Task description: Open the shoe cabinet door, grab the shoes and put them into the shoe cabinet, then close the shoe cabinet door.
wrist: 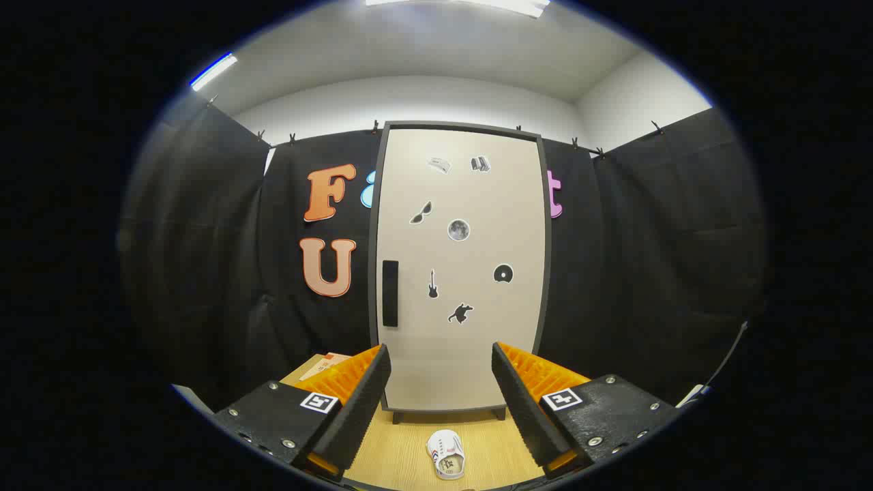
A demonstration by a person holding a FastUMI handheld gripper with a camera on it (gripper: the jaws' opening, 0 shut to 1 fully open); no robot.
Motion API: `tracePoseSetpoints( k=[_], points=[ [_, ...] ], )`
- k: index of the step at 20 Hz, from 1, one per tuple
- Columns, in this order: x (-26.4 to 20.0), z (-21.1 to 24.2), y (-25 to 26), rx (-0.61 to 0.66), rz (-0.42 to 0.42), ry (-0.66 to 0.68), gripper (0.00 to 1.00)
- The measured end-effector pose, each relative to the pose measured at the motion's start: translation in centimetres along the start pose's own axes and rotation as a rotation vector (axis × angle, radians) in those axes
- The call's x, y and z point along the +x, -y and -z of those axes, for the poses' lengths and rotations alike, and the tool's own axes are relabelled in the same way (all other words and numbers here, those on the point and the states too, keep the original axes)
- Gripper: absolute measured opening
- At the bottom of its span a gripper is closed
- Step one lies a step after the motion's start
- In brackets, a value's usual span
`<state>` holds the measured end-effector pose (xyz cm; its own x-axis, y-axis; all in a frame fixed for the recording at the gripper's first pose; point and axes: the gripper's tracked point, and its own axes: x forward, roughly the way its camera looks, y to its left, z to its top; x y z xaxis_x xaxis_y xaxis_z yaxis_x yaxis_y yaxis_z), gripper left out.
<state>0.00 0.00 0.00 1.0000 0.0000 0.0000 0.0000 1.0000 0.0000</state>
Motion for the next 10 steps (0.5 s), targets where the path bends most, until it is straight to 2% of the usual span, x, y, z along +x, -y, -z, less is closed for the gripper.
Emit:
tracePoseSetpoints(
  k=[10],
  points=[
    [0.40,0.18,0.10,0.008,0.008,-0.009,0.93]
  ],
)
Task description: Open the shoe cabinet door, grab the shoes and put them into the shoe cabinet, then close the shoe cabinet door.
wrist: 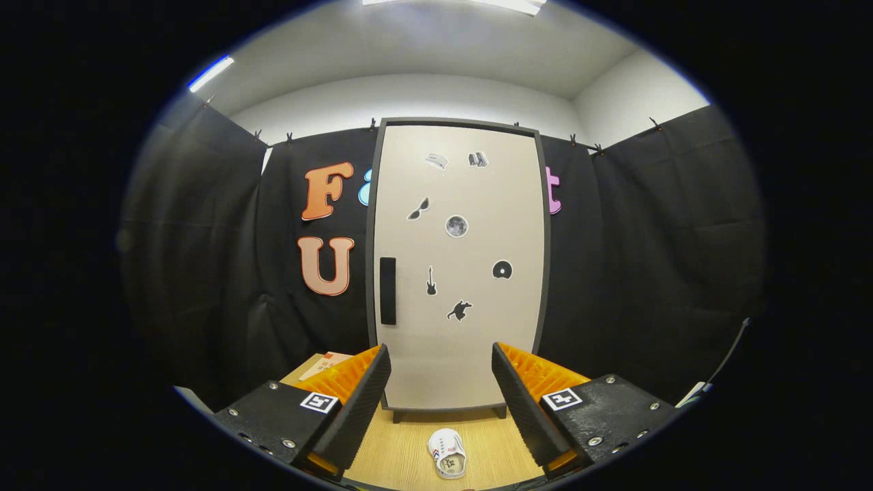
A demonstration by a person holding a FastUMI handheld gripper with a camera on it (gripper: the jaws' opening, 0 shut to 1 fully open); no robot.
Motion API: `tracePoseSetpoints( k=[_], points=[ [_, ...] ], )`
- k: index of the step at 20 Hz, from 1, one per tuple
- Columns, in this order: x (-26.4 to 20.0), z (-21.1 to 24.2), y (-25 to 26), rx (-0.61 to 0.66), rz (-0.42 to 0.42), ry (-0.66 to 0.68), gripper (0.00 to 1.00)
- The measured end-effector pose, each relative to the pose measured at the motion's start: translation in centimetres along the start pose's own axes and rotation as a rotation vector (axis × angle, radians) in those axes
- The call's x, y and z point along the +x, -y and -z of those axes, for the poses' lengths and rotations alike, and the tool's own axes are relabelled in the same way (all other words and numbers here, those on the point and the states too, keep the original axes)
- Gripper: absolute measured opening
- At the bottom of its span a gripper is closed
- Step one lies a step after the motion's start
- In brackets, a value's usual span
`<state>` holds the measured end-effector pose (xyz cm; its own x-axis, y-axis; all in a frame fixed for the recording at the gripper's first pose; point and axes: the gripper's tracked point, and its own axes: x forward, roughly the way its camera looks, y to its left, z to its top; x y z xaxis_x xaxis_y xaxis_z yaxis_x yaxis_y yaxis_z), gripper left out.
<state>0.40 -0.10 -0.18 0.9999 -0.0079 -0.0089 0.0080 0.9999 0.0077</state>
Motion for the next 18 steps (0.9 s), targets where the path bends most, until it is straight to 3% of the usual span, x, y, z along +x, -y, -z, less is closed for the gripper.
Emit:
tracePoseSetpoints(
  k=[10,18],
  points=[
    [0.9,-0.1,-0.7,0.017,0.002,0.002,0.93],
    [4.1,0.2,-3.2,0.042,-0.033,-0.012,0.93]
  ],
)
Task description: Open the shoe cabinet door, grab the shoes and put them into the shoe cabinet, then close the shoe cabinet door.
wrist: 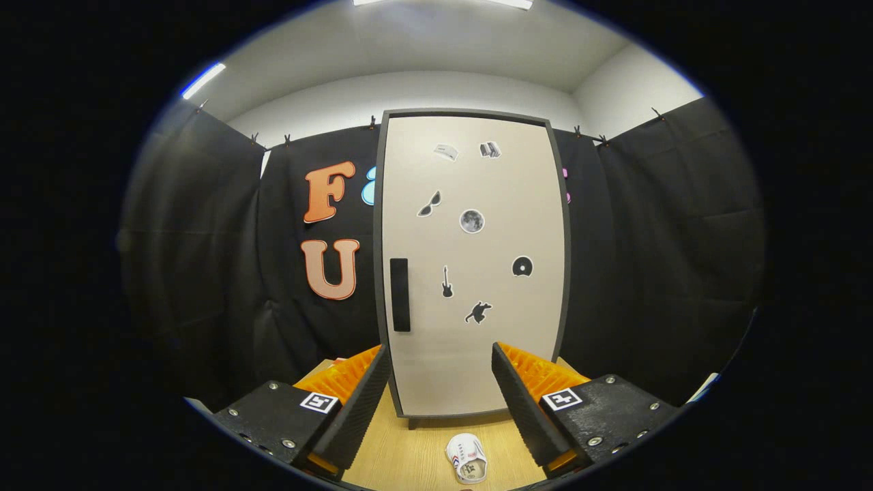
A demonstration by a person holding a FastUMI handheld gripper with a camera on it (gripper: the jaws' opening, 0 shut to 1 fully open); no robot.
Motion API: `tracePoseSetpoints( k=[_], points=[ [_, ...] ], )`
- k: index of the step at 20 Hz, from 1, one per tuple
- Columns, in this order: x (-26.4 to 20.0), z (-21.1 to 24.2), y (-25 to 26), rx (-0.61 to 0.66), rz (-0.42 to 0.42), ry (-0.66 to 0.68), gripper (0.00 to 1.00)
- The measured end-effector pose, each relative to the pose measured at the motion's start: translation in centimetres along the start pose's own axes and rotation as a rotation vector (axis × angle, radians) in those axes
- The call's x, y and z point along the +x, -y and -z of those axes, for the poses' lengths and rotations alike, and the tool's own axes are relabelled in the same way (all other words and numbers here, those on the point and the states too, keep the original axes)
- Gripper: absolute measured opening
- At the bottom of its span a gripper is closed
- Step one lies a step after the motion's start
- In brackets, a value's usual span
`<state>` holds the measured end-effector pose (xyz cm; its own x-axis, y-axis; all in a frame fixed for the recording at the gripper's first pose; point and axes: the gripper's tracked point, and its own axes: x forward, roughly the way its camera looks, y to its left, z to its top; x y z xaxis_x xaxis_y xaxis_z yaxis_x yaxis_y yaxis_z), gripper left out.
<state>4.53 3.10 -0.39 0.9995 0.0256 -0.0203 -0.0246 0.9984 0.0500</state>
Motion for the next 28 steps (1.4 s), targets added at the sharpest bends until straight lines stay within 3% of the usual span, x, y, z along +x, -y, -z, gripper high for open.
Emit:
tracePoseSetpoints(
  k=[15,28],
  points=[
    [12.1,-1.0,-6.7,-0.032,-0.124,0.007,0.93],
    [21.9,0.1,-6.7,-0.054,-0.082,-0.014,0.93]
  ],
)
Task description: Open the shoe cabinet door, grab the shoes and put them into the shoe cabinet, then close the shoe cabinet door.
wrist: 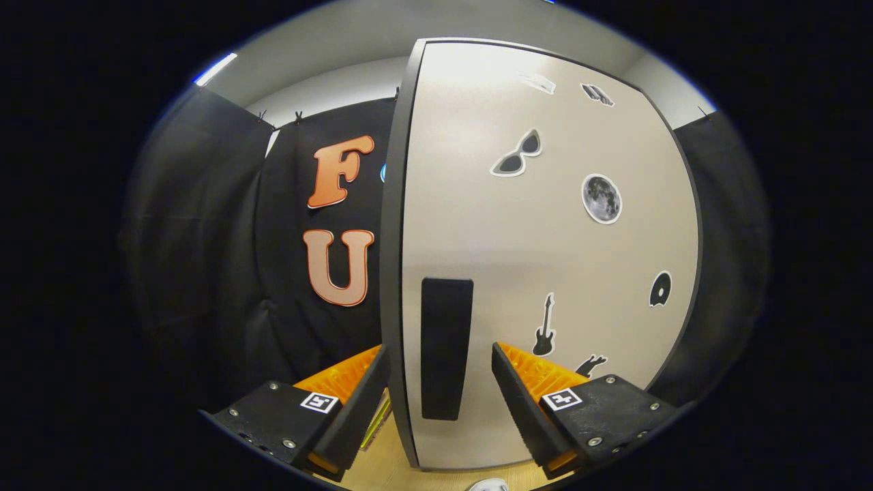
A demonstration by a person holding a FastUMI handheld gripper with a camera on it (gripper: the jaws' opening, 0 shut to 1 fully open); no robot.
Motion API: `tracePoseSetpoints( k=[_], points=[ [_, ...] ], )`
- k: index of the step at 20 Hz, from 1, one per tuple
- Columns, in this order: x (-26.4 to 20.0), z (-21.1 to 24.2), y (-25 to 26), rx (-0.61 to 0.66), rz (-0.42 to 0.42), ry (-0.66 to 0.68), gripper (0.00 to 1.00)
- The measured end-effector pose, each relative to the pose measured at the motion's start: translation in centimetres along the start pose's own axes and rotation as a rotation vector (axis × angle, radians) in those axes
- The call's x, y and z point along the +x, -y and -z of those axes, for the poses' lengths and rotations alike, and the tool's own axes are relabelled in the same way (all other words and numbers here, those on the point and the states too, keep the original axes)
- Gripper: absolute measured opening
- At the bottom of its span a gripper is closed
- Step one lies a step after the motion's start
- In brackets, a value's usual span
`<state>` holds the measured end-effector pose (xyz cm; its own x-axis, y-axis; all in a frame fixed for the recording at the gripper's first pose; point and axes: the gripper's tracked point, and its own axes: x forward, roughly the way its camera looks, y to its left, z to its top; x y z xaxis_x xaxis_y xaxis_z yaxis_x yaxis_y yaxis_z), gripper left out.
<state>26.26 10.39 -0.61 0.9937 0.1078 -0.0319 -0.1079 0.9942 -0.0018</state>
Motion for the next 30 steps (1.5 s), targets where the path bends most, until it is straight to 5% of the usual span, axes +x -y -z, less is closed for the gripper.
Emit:
tracePoseSetpoints(
  k=[3,5,6,8,30],
  points=[
    [0.7,0.5,0.1,0.002,0.016,-0.010,0.82],
    [0.8,0.5,-0.1,0.029,0.011,-0.018,0.61],
    [0.8,0.6,-0.3,0.042,0.014,-0.021,0.43],
    [0.7,0.7,-0.2,0.031,0.012,-0.016,0.36],
    [-15.3,1.2,6.0,0.064,0.101,-0.004,0.31]
  ],
)
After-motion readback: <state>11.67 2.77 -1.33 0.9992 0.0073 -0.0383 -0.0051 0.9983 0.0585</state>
